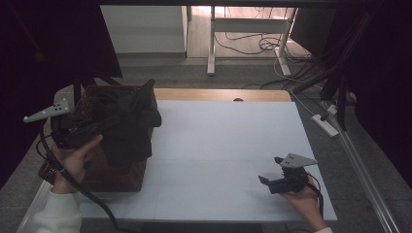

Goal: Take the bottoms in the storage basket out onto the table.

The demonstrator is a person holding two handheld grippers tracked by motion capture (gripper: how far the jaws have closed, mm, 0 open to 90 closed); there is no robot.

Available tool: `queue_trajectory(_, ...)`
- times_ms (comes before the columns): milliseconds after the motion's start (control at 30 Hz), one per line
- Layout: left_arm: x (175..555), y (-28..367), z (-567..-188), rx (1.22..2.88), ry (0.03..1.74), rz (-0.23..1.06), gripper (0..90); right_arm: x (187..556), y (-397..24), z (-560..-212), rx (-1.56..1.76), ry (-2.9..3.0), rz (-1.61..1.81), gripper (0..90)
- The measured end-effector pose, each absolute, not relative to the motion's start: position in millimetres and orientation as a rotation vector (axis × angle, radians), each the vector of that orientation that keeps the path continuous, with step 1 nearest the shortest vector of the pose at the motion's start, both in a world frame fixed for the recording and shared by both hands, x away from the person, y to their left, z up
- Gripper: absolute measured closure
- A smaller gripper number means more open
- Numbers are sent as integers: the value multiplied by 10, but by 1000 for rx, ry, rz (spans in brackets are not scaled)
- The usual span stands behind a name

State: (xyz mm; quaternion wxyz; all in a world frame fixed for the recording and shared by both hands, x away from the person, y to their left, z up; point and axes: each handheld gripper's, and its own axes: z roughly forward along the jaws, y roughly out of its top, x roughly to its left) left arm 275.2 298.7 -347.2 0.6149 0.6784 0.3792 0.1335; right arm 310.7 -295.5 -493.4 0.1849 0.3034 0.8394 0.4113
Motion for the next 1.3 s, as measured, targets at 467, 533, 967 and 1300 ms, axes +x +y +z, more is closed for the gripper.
queue_trajectory(467, 2801, 2827, -3442, 1579, 839, 294, 786, 3106, -2958, -4931, 855, 2369, 1163, 61)
queue_trajectory(533, 2808, 2806, -3439, 1581, 836, 291, 786, 3108, -2957, -4932, 855, 2370, 1162, 61)
queue_trajectory(967, 2858, 2673, -3429, 1593, 815, 279, 786, 3107, -2958, -4931, 855, 2369, 1162, 61)
queue_trajectory(1300, 2907, 2549, -3429, 1604, 796, 264, 786, 3105, -2962, -4927, 855, 2367, 1163, 61)
